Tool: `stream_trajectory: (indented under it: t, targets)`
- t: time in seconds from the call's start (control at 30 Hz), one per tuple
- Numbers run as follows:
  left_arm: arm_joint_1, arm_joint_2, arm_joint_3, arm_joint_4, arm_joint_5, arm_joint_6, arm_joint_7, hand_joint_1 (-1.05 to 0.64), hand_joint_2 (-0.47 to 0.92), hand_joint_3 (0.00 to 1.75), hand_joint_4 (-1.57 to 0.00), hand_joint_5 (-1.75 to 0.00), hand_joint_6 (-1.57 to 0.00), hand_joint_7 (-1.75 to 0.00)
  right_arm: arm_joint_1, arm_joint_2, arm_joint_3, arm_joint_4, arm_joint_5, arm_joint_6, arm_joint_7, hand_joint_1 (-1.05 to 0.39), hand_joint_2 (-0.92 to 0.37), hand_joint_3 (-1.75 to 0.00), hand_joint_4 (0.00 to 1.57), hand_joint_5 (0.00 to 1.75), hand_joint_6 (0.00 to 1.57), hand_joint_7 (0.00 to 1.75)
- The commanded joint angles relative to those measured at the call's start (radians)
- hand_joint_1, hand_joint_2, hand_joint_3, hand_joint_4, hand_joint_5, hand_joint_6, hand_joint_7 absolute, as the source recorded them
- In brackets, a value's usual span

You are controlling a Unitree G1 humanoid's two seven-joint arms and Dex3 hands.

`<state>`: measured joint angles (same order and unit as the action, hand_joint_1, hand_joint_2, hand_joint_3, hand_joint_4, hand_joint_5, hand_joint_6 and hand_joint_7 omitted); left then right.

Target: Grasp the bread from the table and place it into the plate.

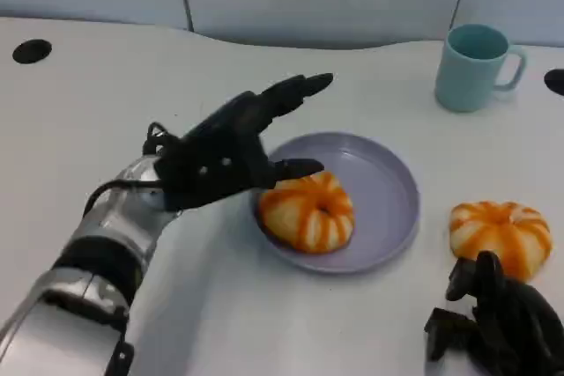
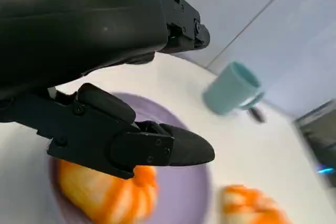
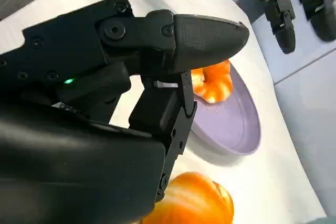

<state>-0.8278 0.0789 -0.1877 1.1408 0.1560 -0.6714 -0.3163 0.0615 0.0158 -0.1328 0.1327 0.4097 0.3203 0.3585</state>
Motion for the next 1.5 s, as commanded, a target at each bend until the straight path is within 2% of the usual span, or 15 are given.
stream_trajectory:
  t: [0.03, 0.2, 0.3, 0.53, 0.57, 0.6, 0.63, 0.7, 0.8, 0.83, 0.9, 1.03, 1.23, 1.33, 1.5]
  targets:
    - [0.265, 0.003, 0.244, -0.202, -0.409, 0.068, -0.285, -0.65, 0.92, 0.32, -0.44, -0.31, -0.32, -0.12, 0.007, -0.015, -0.006, 0.015, -0.007, 0.012, -0.014, -0.43, -0.92, -0.49, 1.31, 1.27, 1.13, 1.29]
    - [0.418, -0.042, 0.314, -0.417, -0.595, 0.258, -0.372, -0.56, 0.92, 0.32, -0.55, -0.36, -0.46, -0.11, 0.003, -0.016, -0.006, 0.023, -0.005, 0.006, -0.003, -0.45, -0.92, -0.46, 1.33, 1.25, 1.15, 1.27]
    - [0.494, -0.067, 0.334, -0.545, -0.658, 0.391, -0.346, -0.56, 0.92, 0.29, -0.56, -0.61, -0.6, -0.06, 0.002, -0.019, 0.0, 0.028, -0.014, -0.006, 0.002, -0.46, -0.92, -0.48, 1.33, 1.25, 1.17, 1.24]
    - [0.639, -0.117, 0.347, -0.796, -0.678, 0.582, -0.22, -0.57, 0.92, 0.25, -0.53, -0.95, -0.72, -0.06, 0.009, -0.019, 0.008, 0.014, -0.015, -0.008, 0.004, -0.45, -0.92, -0.51, 1.32, 1.25, 1.18, 1.22]
    - [0.662, -0.126, 0.342, -0.822, -0.657, 0.578, -0.191, -0.58, 0.92, 0.3, -0.53, -1.18, -0.76, -0.25, 0.01, -0.019, 0.008, 0.012, -0.014, -0.005, 0.001, -0.45, -0.92, -0.5, 1.31, 1.26, 1.17, 1.22]
    - [0.679, -0.132, 0.338, -0.843, -0.642, 0.576, -0.168, -0.58, 0.92, 0.33, -0.51, -1.35, -0.65, -0.61, 0.011, -0.018, 0.007, 0.01, -0.014, -0.003, -0.001, -0.45, -0.92, -0.49, 1.3, 1.26, 1.17, 1.23]
    - [0.689, -0.136, 0.336, -0.857, -0.633, 0.577, -0.154, -0.58, 0.92, 0.34, -0.5, -1.42, -0.6, -0.75, 0.011, -0.018, 0.007, 0.009, -0.013, -0.002, -0.002, -0.45, -0.92, -0.49, 1.3, 1.26, 1.17, 1.23]
    - [0.695, -0.138, 0.334, -0.871, -0.628, 0.586, -0.145, -0.58, 0.92, 0.35, -0.5, -1.47, -0.56, -0.88, 0.011, -0.018, 0.008, 0.009, -0.013, -0.002, -0.002, -0.45, -0.92, -0.49, 1.29, 1.27, 1.17, 1.23]
    - [0.733, -0.14, 0.332, -0.894, -0.619, 0.618, -0.115, -0.58, 0.92, 0.35, -0.49, -1.48, -0.54, -0.92, 0.011, -0.014, 0.004, 0.009, -0.006, 0.002, -0.004, -0.45, -0.92, -0.49, 1.29, 1.27, 1.17, 1.23]
    - [0.763, -0.141, 0.33, -0.907, -0.611, 0.64, -0.092, -0.54, 0.92, 0.41, -0.59, -1.64, -0.5, -1.32, 0.01, -0.013, 0.001, 0.008, -0.001, 0.01, -0.007, -0.46, -0.92, -0.46, 1.29, 1.27, 1.16, 1.23]
    - [0.797, -0.142, 0.328, -0.928, -0.602, 0.671, -0.063, -0.5, 0.92, 0.45, -0.67, -1.72, -0.45, -1.61, 0.008, -0.011, -0.001, 0.006, 0.004, 0.019, -0.011, -0.46, -0.92, -0.44, 1.29, 1.27, 1.17, 1.23]
    - [0.811, -0.144, 0.33, -0.917, -0.593, 0.663, -0.068, -0.47, 0.92, 0.45, -0.7, -1.75, -0.42, -1.74, 0.004, -0.016, 0.0, 0.016, 0.002, 0.007, 0.005, -0.45, -0.92, -0.46, 1.3, 1.27, 1.16, 1.24]
    - [0.812, -0.146, 0.332, -0.918, -0.591, 0.665, -0.069, -0.46, 0.92, 0.45, -0.7, -1.75, -0.42, -1.75, 0.004, -0.015, -0.001, 0.016, 0.002, 0.007, 0.005, -0.45, -0.92, -0.46, 1.3, 1.27, 1.15, 1.25]
    - [0.797, -0.116, 0.314, -0.801, -0.513, 0.556, -0.102, -0.46, 0.92, 0.4, -0.69, -1.75, -0.42, -1.75, -0.011, -0.014, -0.01, 0.049, -0.001, -0.023, 0.013, -0.46, -0.92, -0.46, 1.3, 1.27, 1.15, 1.25]
    - [0.783, -0.131, 0.321, -0.745, -0.506, 0.541, -0.091, -0.49, 0.92, 0.35, -0.71, -1.75, -0.45, -1.74, -0.021, -0.029, -0.024, 0.082, -0.001, -0.045, 0.037, -0.46, -0.92, -0.46, 1.3, 1.26, 1.15, 1.24]
